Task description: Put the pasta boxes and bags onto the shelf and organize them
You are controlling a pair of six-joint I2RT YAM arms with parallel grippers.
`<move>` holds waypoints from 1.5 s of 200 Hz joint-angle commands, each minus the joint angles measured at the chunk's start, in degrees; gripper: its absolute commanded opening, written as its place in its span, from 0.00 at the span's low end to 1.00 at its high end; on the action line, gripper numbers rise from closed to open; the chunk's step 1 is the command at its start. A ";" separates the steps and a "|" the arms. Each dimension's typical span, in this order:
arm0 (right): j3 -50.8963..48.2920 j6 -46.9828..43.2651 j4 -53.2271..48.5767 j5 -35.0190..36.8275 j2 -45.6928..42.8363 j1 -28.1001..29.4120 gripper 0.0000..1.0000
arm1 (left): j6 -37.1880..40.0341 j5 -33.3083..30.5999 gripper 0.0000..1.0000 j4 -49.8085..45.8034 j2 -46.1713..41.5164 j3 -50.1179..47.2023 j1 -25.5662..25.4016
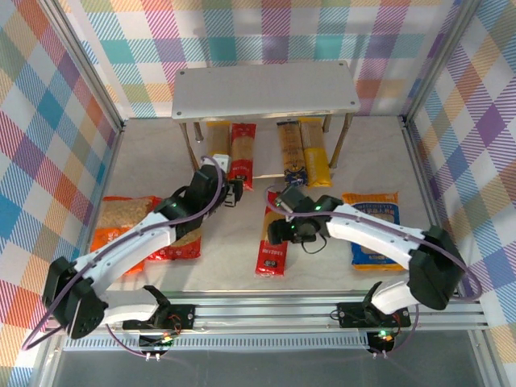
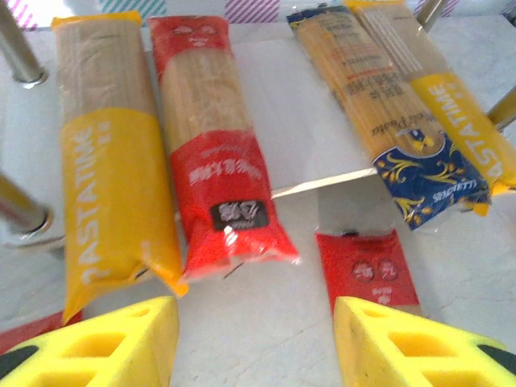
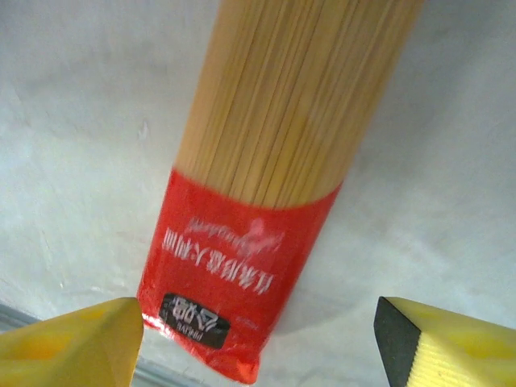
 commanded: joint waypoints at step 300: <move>2.82 5.19 -8.95 2.98 16.20 4.53 0.98 | -1.78 -5.22 0.57 -8.15 -14.62 -6.99 0.09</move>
